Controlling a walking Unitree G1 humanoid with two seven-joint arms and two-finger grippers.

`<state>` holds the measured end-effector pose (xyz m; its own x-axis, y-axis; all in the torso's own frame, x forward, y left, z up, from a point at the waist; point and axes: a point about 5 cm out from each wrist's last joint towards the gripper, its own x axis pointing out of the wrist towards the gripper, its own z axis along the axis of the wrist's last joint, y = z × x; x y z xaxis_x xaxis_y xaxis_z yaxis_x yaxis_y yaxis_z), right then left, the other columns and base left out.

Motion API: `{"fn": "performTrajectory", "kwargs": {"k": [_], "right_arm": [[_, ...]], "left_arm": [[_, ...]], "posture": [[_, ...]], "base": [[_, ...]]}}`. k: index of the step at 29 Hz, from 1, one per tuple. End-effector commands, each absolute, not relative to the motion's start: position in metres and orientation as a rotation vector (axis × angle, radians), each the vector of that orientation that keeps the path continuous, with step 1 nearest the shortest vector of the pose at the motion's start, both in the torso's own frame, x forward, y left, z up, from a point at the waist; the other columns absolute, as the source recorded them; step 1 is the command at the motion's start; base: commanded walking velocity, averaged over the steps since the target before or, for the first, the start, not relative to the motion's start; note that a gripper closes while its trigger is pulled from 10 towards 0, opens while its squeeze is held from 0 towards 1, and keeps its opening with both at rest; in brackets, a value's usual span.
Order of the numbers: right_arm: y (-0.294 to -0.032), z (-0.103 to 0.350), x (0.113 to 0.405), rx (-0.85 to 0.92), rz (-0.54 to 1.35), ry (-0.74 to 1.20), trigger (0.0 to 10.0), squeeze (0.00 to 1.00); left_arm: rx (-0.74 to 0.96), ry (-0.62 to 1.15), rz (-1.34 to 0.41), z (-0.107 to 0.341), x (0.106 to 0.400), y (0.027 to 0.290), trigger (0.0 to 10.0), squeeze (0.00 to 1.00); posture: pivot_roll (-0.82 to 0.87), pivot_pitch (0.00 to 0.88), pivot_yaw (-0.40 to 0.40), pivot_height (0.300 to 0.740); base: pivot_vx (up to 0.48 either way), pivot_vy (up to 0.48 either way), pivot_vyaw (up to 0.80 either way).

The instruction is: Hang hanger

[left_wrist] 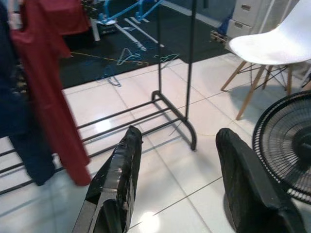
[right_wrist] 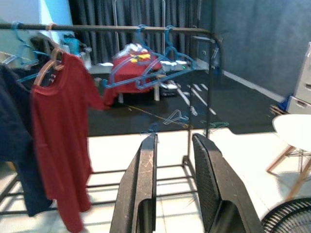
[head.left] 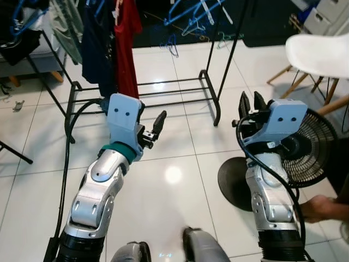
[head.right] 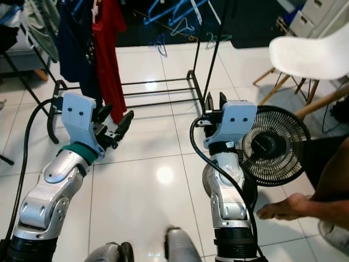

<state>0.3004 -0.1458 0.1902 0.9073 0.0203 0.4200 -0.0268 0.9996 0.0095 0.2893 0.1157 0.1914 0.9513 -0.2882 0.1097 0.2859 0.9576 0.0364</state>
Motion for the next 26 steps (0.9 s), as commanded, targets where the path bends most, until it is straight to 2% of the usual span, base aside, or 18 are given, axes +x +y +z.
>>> {"fn": "performTrajectory", "kwargs": {"k": [1,4,9,26], "right_arm": [[-0.147,0.189,0.3,0.02,0.019,-0.431,10.0,0.0],[-0.146,0.19,0.301,0.015,0.027,-0.436,10.0,0.0],[-0.14,0.195,0.305,0.009,0.057,-0.453,10.0,0.0],[-0.127,0.196,0.308,-0.002,0.119,-0.46,10.0,0.0]], "left_arm": [[0.029,-0.108,-0.28,0.189,0.291,0.116,10.0,0.0],[0.034,-0.12,-0.251,0.189,0.293,0.119,10.0,0.0],[0.07,-0.15,-0.194,0.19,0.297,0.123,10.0,0.0],[0.1,-0.192,-0.176,0.195,0.301,0.12,10.0,0.0]], "posture": [[-0.06,0.1,0.076,0.74],[-0.06,0.098,0.076,0.74],[-0.06,0.098,0.076,0.74],[-0.05,0.093,0.067,0.74]], "base": [[0.0,0.0,-0.77],[0.084,0.0,-0.77],[0.418,0.0,-0.68],[0.469,0.0,0.0]]}}
